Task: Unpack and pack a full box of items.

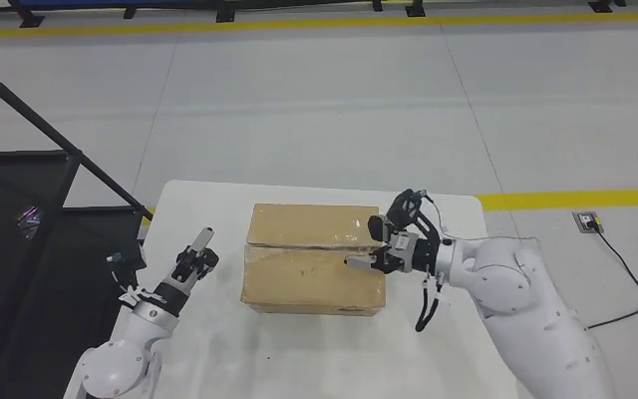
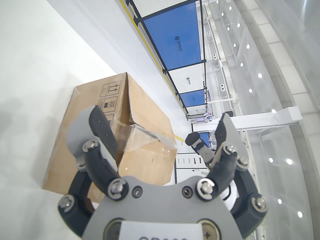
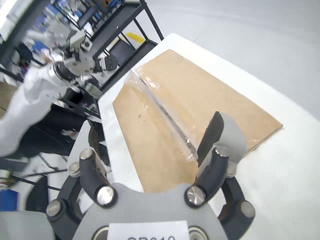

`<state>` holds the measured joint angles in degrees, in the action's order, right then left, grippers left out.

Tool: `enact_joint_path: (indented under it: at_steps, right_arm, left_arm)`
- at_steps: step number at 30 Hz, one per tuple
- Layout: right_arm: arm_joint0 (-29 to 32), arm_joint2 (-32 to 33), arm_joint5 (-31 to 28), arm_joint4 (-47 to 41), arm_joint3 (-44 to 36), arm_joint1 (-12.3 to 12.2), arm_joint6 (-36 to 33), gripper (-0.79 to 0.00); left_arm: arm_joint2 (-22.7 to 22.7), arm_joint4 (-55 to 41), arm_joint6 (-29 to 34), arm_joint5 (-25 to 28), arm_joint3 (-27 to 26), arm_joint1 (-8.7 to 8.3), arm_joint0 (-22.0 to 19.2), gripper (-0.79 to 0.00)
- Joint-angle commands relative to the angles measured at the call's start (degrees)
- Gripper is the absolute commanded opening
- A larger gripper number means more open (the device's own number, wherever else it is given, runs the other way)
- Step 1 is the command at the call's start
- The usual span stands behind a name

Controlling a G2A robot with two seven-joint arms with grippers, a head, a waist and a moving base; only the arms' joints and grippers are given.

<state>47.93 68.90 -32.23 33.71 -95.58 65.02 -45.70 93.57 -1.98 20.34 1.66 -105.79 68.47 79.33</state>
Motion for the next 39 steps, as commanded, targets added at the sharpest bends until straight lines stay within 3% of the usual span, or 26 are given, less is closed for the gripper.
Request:
enact_joint_path:
  at_steps: [1, 9, 12, 16, 20, 29, 39]
  right_arm:
    - [2.65, -0.55, 4.33, 9.45, -4.80, -0.15, 1.74, 0.000]
    - [2.78, -0.64, 4.42, 9.80, -4.77, -0.15, 1.79, 0.000]
    - [2.36, -4.24, 5.47, 21.20, -6.99, -0.03, 1.98, 0.000]
    - [1.66, -11.36, 13.34, 44.36, -9.23, 0.64, 4.84, 0.000]
    - [0.71, -15.54, 18.77, 53.81, -7.82, 1.54, 4.77, 0.000]
    - [-1.74, -18.96, 23.52, 61.20, -5.45, 3.27, -0.66, 0.000]
    - [-2.95, -19.34, 24.72, 61.17, -4.05, 4.83, 2.86, 0.000]
  left_arm:
    - [-0.25, 0.00, -0.12, -0.04, -0.02, 0.01, -0.04, 0.000]
    - [-0.34, -0.26, -0.53, 0.31, 0.30, 0.00, 0.32, 0.000]
    - [-0.09, -0.63, -0.72, 0.38, 0.43, -0.01, 0.62, 0.000]
    - [-0.01, -0.81, -0.81, 0.40, 0.30, -0.03, 0.83, 0.000]
    - [0.11, -0.96, -0.82, 0.56, 0.03, -0.06, 1.11, 0.000]
    - [0.64, -1.56, -0.90, 0.75, 0.09, -0.12, 1.51, 0.000]
    - [0.44, -1.48, -0.97, 0.62, 0.29, -0.17, 1.22, 0.000]
